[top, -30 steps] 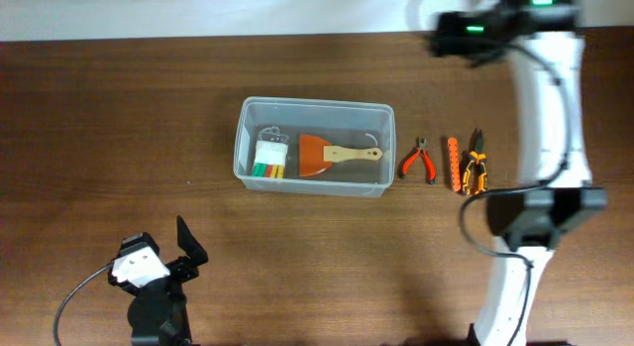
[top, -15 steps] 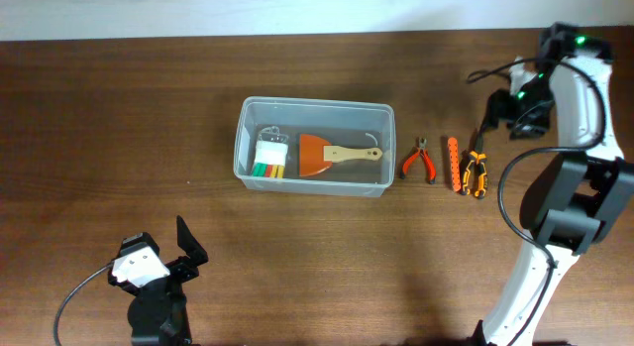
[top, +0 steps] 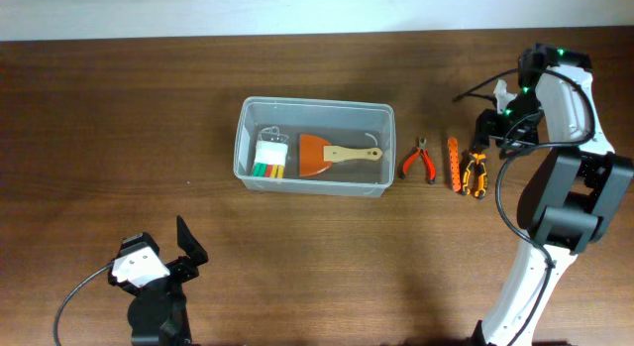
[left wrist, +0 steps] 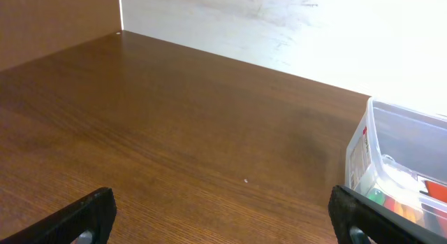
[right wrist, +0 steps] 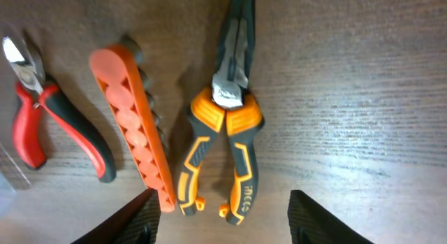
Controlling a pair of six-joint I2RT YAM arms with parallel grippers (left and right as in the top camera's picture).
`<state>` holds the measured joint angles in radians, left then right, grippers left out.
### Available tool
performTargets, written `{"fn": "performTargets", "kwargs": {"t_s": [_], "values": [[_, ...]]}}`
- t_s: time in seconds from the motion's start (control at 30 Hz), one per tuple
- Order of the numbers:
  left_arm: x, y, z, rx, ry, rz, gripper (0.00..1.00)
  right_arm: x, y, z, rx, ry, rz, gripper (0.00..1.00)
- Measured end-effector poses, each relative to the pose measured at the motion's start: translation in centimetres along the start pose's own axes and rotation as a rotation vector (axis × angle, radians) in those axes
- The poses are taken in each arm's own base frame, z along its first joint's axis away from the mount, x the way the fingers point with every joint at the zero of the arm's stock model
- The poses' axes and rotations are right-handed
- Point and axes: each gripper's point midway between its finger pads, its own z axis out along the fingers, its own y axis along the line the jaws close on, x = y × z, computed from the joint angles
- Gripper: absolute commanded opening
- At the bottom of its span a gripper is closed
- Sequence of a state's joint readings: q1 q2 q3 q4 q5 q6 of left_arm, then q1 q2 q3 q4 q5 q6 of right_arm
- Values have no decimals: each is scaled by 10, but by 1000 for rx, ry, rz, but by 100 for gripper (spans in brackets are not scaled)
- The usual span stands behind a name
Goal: Pack container
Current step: 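Lower the right gripper onto the yellow-black pliers and grasp them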
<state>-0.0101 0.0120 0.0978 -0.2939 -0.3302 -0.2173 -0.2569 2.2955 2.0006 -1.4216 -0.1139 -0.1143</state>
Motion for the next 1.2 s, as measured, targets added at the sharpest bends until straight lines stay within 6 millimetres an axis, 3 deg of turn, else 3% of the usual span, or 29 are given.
{"fn": "performTargets", "kwargs": {"t_s": [0.2,0.6,1.0,1.2], "values": [[0,0,0,0,0,0,99,10,-11,-1,42,40,10,57],[0,0,0,0,0,0,99,10,-20,1,85,43,12,57],[0,0,0,0,0,0,99,18,-22,34,80,73,13,57],[0,0,0,0,0,0,99,21,-23,51,77,78,16,51]]}}
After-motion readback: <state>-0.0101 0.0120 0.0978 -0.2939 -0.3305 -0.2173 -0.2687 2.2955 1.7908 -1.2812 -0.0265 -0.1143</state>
